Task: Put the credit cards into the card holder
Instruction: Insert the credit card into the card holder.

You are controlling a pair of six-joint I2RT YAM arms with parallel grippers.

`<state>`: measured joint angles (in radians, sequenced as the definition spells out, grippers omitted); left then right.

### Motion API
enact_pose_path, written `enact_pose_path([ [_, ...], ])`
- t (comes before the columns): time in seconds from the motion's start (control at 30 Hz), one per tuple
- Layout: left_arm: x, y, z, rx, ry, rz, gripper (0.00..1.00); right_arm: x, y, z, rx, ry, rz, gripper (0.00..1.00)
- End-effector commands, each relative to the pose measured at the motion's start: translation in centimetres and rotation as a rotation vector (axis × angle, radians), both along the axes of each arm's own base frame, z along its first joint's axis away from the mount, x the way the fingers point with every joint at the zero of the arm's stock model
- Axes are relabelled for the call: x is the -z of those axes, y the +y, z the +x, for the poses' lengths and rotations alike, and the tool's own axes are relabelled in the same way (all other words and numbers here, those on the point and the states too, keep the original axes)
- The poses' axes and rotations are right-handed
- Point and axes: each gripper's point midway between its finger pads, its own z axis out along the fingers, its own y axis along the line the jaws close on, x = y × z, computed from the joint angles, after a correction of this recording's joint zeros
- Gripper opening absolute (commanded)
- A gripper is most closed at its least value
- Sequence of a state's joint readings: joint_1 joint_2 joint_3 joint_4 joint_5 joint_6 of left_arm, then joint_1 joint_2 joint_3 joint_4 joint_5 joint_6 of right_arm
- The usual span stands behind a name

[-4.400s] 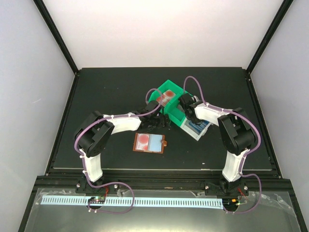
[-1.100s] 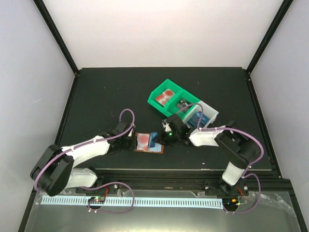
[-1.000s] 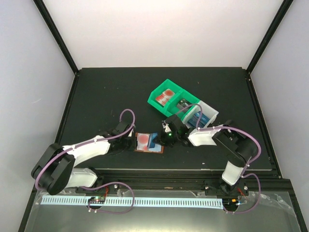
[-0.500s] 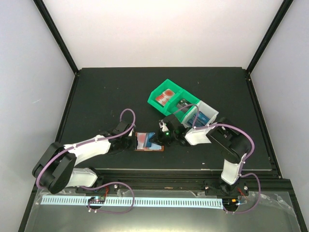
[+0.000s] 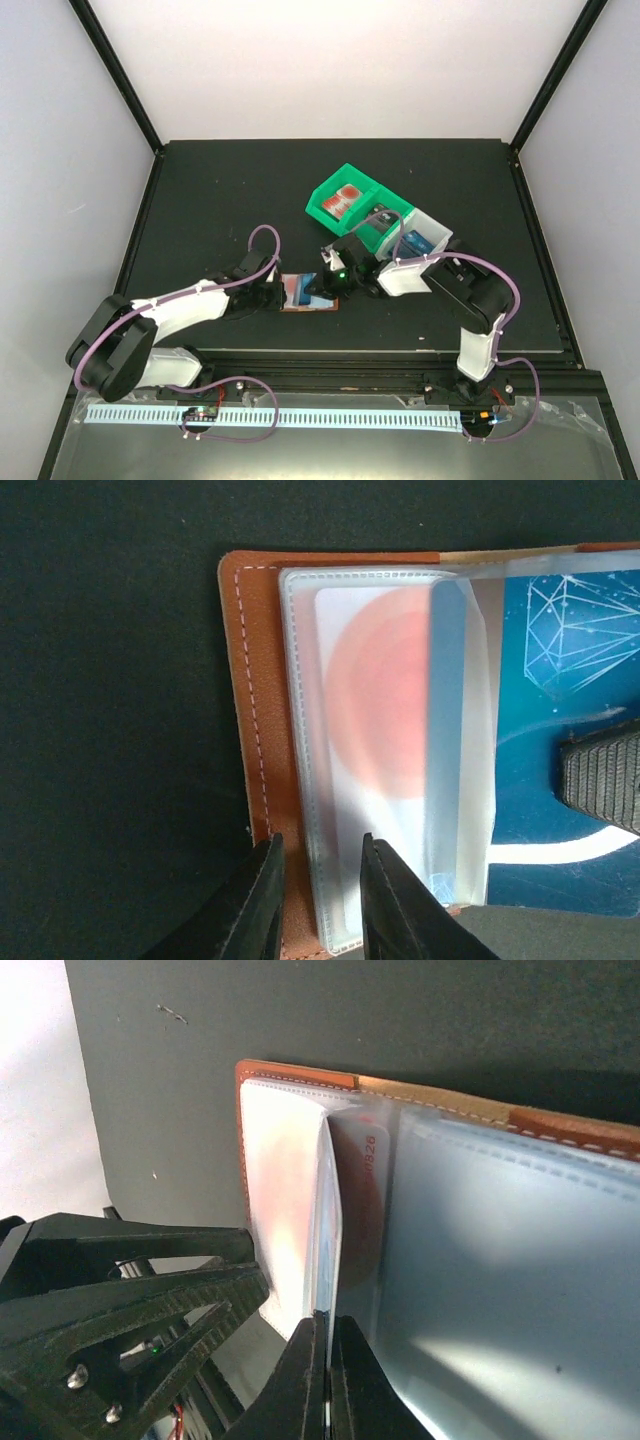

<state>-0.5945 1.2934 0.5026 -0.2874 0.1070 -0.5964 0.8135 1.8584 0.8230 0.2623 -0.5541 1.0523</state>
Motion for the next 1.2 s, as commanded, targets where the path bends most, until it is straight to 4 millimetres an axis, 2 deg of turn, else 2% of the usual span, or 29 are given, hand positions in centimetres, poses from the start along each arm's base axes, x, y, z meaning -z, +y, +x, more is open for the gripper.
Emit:
enact_pose_path([
  [0.0, 0.3, 0.8, 0.0, -0.024, 0.007, 0.037, 0.24, 2.0, 0.0, -1.5, -0.087, 0.017, -0.063, 0.04],
  [0.23, 0.4, 1.0, 0.1, -0.037, 0.007, 0.044, 0.31, 1.8, 0.2, -0.3, -0.084, -0.027, -0.109, 0.09],
  [0.4, 0.4, 1.4, 0.0, -0.049, 0.004, 0.056, 0.34, 0.6, -1.5, 0.7, -0.037, -0.112, -0.198, 0.26],
  [0.5, -0.4, 1.3, 0.3, -0.054, -0.022, 0.042, 0.34, 0.3, -2.3, 1.1, -0.016, -0.135, -0.241, 0.31],
  [0.7, -0.4, 1.3, 0.4, -0.057, -0.026, 0.040, 0.35, 0.6, -2.9, 1.3, -0.003, -0.142, -0.288, 0.28],
  [0.83, -0.2, 1.2, 0.4, -0.055, -0.020, 0.040, 0.36, 1.1, -2.5, 1.5, -0.023, -0.138, -0.298, 0.23],
  [1.0, -0.2, 1.1, 0.6, -0.055, -0.026, 0.039, 0.36, 1.8, -1.9, 2.0, -0.054, -0.147, -0.327, 0.22],
  [1.17, 0.6, 1.1, 0.7, -0.050, -0.005, 0.059, 0.35, 2.3, -1.1, 1.9, -0.096, -0.152, -0.337, 0.21],
])
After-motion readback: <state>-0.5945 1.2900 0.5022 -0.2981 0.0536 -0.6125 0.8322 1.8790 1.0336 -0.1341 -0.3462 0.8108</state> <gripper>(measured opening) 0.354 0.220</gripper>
